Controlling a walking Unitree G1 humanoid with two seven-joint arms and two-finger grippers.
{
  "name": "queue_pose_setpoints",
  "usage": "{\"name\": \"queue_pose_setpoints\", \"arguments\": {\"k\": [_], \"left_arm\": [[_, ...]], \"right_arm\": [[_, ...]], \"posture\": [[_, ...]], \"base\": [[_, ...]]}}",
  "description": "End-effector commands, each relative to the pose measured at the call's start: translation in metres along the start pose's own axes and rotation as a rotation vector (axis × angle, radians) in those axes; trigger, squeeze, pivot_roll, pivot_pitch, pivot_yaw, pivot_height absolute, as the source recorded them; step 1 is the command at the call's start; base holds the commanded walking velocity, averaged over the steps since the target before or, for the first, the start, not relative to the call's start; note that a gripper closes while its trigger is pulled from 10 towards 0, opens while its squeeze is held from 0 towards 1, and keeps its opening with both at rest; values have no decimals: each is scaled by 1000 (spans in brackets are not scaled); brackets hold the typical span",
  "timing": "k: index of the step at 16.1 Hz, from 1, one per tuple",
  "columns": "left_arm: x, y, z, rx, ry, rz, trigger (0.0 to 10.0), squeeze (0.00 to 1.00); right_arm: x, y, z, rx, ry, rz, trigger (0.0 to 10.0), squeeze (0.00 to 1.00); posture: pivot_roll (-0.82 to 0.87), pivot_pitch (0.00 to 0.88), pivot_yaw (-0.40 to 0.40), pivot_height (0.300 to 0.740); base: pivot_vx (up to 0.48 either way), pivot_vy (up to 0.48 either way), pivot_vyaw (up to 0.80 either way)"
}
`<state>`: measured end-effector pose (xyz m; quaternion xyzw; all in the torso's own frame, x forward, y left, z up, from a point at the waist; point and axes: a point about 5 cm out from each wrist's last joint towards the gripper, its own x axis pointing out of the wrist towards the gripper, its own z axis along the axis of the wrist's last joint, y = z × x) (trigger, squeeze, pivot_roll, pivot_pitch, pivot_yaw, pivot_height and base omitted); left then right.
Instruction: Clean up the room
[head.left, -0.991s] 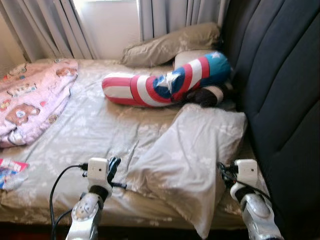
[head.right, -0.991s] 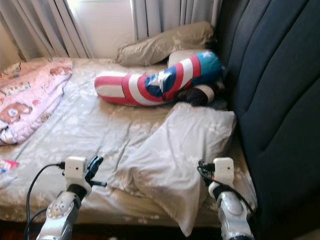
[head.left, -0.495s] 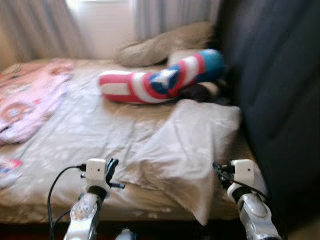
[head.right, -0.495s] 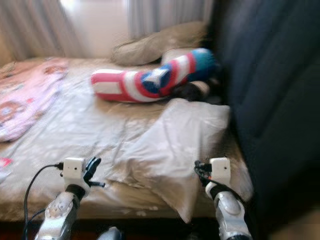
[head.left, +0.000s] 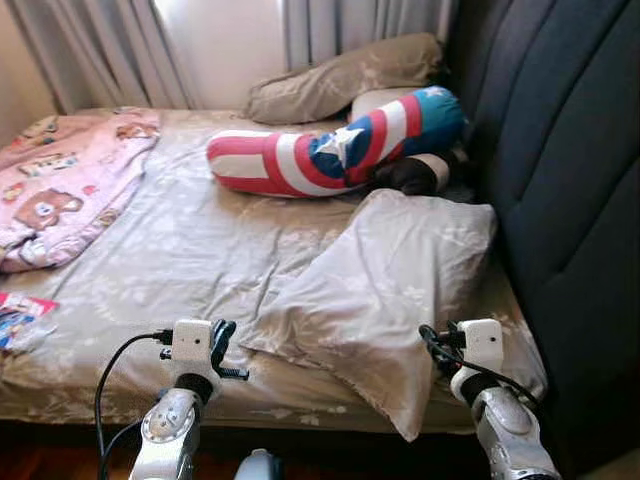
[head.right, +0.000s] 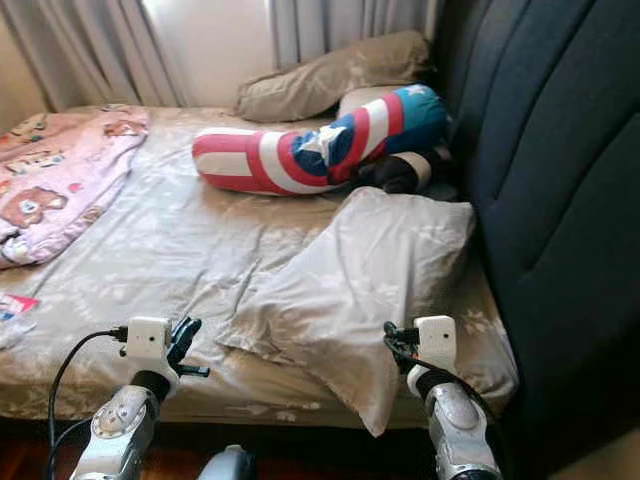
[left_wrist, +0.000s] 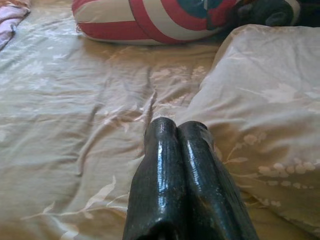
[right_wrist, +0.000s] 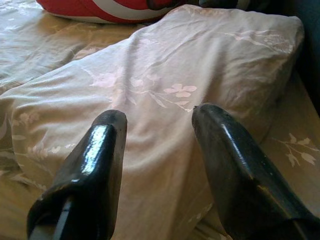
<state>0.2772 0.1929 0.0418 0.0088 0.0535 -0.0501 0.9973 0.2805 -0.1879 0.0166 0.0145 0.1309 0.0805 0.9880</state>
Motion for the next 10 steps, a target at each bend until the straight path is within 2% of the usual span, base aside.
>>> {"name": "queue_pose_setpoints", "arguments": {"k": [1,2,3,7,10], "left_arm": [[2,3,5,-3,-12,9,10000,0],[2,3,5,-4,-13,12,10000,0],[2,4,5,-5,-12,14,10000,0],[3,4,5,-6,-12,11,10000,0],[2,4,5,-6,-10,7,10000,0]], "right_arm": [[2,4,5,-9,-24,21,10000,0],[2,4,5,-13,-21,22,10000,0],[2,2,4,9,-17,7,10000,0],[2,1,5,9,-15,10,10000,0],[1,-2,2,9,10,-34,10000,0]], "posture": [[-26,0,9,660],[-26,0,9,660],[-27,0,8,660],[-29,0,8,660],[-27,0,7,660]], "base": [[274,0,800],[285,0,800],[289,0,0],[310,0,0],[287,0,0]]}}
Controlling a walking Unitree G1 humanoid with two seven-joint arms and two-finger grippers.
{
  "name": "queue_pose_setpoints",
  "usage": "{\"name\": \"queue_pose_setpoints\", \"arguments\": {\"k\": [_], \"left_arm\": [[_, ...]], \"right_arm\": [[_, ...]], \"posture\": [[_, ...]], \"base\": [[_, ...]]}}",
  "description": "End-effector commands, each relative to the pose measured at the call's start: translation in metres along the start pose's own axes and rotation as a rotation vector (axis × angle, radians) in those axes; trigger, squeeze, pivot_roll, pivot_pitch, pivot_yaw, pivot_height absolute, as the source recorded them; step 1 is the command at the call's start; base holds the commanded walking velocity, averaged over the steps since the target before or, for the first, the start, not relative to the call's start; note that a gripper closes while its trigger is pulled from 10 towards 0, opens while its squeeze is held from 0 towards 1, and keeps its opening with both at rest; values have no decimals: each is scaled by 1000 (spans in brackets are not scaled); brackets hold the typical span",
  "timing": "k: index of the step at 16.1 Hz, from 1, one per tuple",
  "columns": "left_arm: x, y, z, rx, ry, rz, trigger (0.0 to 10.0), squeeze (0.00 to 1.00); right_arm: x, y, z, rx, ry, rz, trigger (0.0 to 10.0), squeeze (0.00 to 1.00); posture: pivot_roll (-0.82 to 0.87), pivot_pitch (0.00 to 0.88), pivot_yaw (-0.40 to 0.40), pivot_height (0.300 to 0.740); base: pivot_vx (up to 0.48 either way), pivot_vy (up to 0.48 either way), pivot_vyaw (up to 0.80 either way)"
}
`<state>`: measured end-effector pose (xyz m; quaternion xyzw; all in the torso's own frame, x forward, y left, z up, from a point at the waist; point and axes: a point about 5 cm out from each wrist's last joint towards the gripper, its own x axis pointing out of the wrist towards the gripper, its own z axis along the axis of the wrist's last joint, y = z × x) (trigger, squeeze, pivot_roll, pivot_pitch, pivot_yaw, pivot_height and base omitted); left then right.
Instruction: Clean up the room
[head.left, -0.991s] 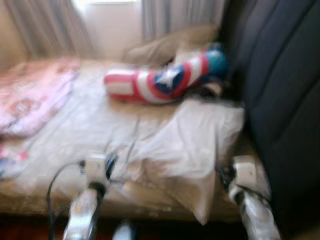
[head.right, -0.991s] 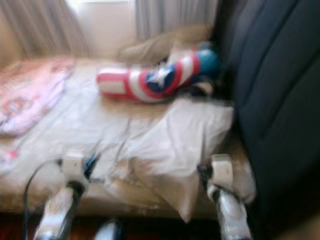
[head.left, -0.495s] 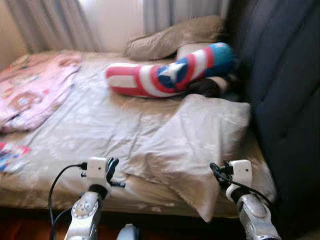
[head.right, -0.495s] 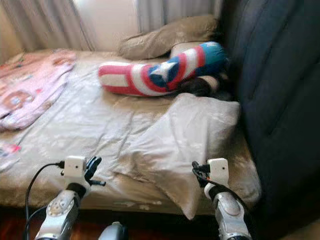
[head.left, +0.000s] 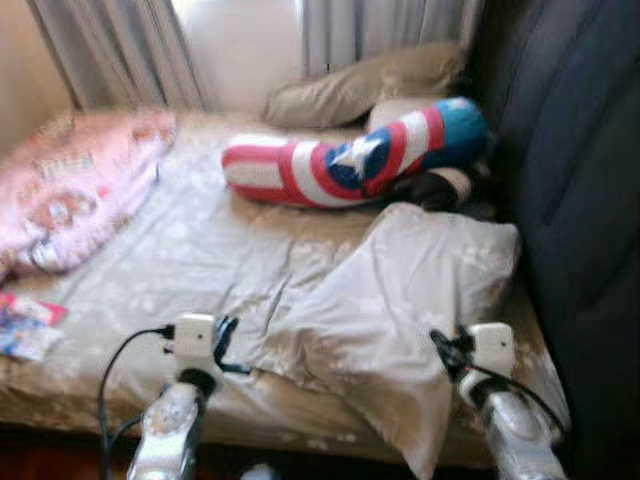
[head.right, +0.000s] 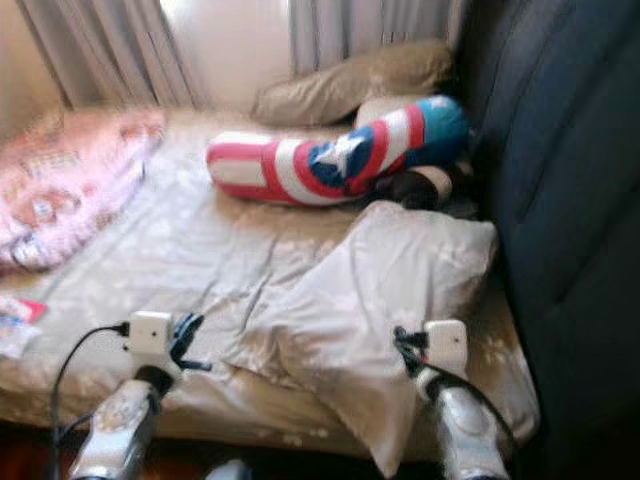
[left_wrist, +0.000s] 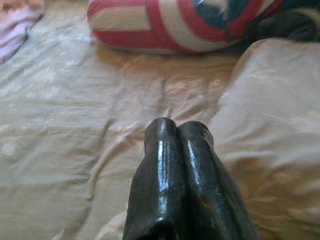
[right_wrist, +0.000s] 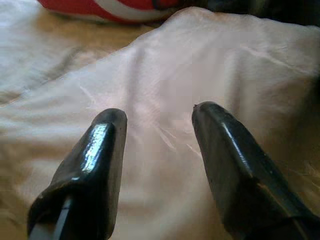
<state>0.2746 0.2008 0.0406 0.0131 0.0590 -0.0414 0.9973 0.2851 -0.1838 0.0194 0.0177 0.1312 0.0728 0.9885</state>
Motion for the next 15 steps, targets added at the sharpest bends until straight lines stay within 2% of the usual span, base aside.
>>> {"name": "queue_pose_setpoints", "arguments": {"k": [1,7,10,11,13,15], "left_arm": [[4,-3,6,-12,-21,-9,10000,0],[3,-3,7,-18,-17,-20,10000,0],[4,-3,12,-16,-22,-50,10000,0],[4,-1,14,-10,-26,-51,10000,0],[5,3,21,9,-39,-59,10000,0],[7,7,32,40,-63,-80,10000,0]], "right_arm": [[-3,-6,-2,-5,14,-23,10000,0],[-2,-2,-5,-3,37,-10,10000,0],[7,4,-9,54,114,9,10000,0],[9,4,-10,69,129,-8,10000,1000],[13,3,-15,141,203,-67,10000,1000],[15,4,-20,160,269,-96,10000,1000]], "posture": [[-28,0,9,660],[-33,0,20,660],[-28,0,36,660],[-21,0,40,660],[4,0,48,660],[54,0,32,660]], "base": [[255,0,0],[134,0,0],[0,0,0],[0,0,0],[0,0,0],[0,0,0]]}}
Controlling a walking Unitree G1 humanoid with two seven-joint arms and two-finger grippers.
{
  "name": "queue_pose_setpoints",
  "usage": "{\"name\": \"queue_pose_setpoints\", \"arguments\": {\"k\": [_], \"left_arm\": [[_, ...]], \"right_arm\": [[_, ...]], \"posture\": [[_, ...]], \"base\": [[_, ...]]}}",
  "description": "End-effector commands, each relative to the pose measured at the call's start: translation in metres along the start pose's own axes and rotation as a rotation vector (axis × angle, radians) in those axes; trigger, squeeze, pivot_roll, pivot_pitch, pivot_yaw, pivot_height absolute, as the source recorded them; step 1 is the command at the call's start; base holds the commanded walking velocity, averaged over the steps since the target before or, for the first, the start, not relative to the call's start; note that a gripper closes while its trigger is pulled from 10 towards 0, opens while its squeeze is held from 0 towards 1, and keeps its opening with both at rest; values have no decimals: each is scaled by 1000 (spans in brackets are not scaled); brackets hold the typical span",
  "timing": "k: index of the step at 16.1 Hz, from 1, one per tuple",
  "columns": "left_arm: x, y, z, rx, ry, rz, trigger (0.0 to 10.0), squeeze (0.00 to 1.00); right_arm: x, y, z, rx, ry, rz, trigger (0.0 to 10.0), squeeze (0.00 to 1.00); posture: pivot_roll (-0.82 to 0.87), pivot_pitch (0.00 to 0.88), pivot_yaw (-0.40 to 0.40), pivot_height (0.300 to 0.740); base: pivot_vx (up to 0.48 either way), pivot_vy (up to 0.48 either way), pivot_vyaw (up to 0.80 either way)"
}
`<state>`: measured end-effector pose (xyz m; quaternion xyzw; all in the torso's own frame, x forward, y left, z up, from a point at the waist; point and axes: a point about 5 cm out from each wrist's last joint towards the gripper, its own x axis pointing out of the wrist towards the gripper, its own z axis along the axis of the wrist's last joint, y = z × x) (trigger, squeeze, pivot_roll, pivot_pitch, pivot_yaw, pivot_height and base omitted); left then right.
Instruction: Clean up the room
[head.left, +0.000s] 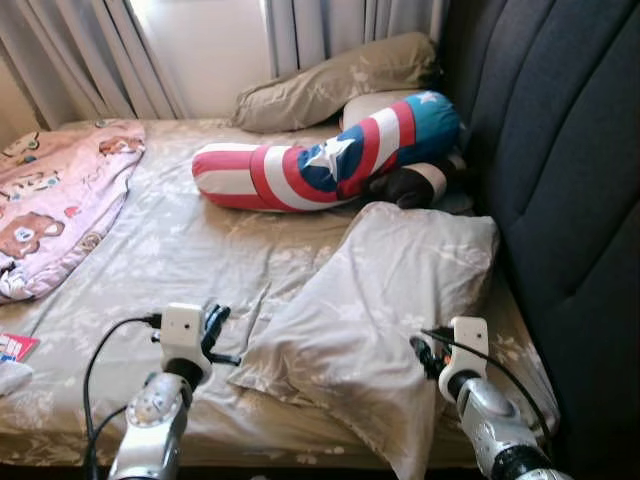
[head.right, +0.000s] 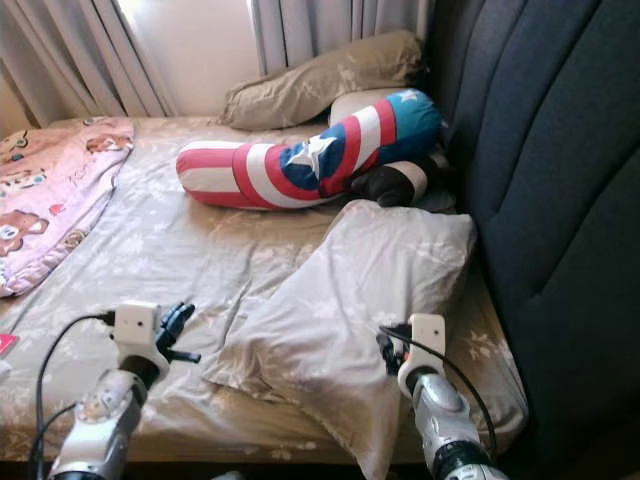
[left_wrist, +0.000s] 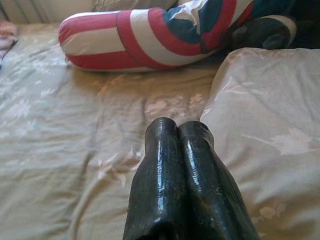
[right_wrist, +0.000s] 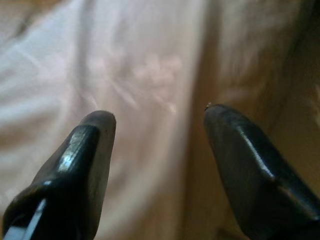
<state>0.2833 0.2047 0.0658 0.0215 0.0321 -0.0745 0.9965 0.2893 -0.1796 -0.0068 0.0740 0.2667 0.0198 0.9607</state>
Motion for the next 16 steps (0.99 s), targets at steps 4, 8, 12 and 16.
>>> {"name": "queue_pose_setpoints", "arguments": {"k": [4,8,12,16], "left_arm": [[2,18,26,47,-46,1,10000,0],[-3,20,34,58,-56,-8,10000,0],[-9,18,49,53,-75,-25,10000,0],[-16,14,48,15,-64,-11,10000,0]], "right_arm": [[5,2,5,166,15,-91,10000,1000],[6,4,4,221,12,-117,10000,1000],[3,-1,-6,221,44,-139,10000,0],[-1,-8,-14,194,86,-149,10000,0]], "posture": [[100,0,38,660],[104,0,59,660],[130,0,62,660],[126,58,61,660]], "base": [[0,0,0],[0,0,0],[0,0,0],[0,0,0]]}}
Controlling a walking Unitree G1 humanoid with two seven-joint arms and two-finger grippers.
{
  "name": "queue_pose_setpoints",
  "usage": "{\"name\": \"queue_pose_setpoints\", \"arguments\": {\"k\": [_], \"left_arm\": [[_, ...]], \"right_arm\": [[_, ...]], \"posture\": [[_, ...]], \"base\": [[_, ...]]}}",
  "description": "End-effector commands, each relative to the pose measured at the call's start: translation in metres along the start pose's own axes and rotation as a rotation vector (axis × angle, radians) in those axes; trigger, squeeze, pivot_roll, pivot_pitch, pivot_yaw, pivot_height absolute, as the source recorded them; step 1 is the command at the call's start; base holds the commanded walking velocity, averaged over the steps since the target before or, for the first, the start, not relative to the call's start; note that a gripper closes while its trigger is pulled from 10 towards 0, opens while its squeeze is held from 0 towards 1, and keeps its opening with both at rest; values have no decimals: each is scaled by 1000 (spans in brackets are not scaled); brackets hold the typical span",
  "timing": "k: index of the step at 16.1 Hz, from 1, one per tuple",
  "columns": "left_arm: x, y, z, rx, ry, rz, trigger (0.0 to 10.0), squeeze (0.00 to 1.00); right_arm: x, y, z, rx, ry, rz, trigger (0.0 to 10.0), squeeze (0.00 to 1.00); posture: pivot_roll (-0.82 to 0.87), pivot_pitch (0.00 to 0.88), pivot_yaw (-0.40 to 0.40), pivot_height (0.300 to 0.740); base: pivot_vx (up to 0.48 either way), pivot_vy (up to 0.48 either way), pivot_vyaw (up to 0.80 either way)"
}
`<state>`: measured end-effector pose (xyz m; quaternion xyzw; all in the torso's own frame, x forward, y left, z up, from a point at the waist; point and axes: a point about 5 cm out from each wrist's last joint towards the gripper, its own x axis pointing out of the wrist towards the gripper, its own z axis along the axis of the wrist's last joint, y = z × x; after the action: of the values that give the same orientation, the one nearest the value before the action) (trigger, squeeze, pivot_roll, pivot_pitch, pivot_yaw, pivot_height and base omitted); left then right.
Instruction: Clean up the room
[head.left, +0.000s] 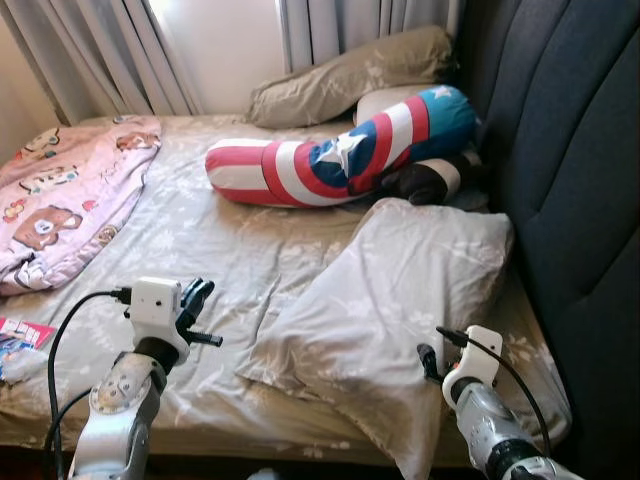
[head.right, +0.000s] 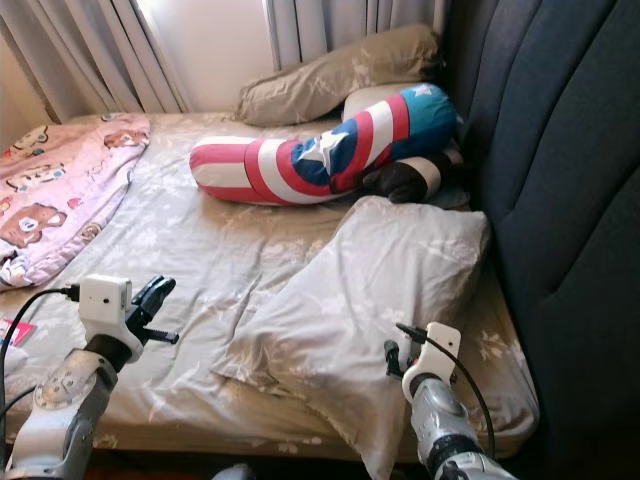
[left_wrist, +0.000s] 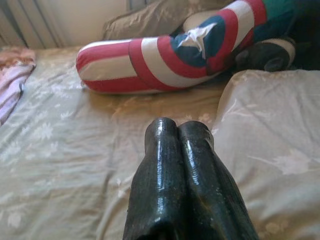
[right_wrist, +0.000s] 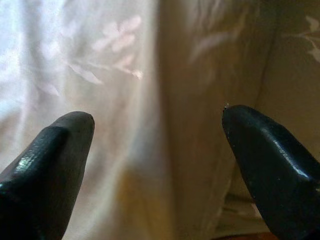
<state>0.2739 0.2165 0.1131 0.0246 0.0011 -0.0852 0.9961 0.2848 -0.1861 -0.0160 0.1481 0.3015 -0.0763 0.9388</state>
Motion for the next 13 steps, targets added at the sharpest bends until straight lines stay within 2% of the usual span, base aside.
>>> {"name": "queue_pose_setpoints", "arguments": {"k": [1,3,5,8,13], "left_arm": [[-4,0,5,-9,-5,15,10000,0],[-8,-1,7,-10,-4,17,10000,0],[-13,-1,9,-9,-2,20,10000,0],[-25,4,12,14,23,16,10000,0],[-37,13,24,42,34,33,10000,0]], "right_arm": [[-1,-5,-6,-10,30,-16,10000,0],[-3,-8,-11,-3,50,-13,10000,0],[-4,-9,-15,-33,72,-10,10000,0],[-4,-10,-16,18,68,-23,10000,0],[-4,5,-23,53,75,48,10000,0]], "posture": [[134,70,55,660],[148,93,49,660],[171,105,55,660],[196,130,86,660],[247,156,118,660]], "base": [[0,0,0],[0,0,0],[0,0,0],[0,0,0],[0,0,0]]}}
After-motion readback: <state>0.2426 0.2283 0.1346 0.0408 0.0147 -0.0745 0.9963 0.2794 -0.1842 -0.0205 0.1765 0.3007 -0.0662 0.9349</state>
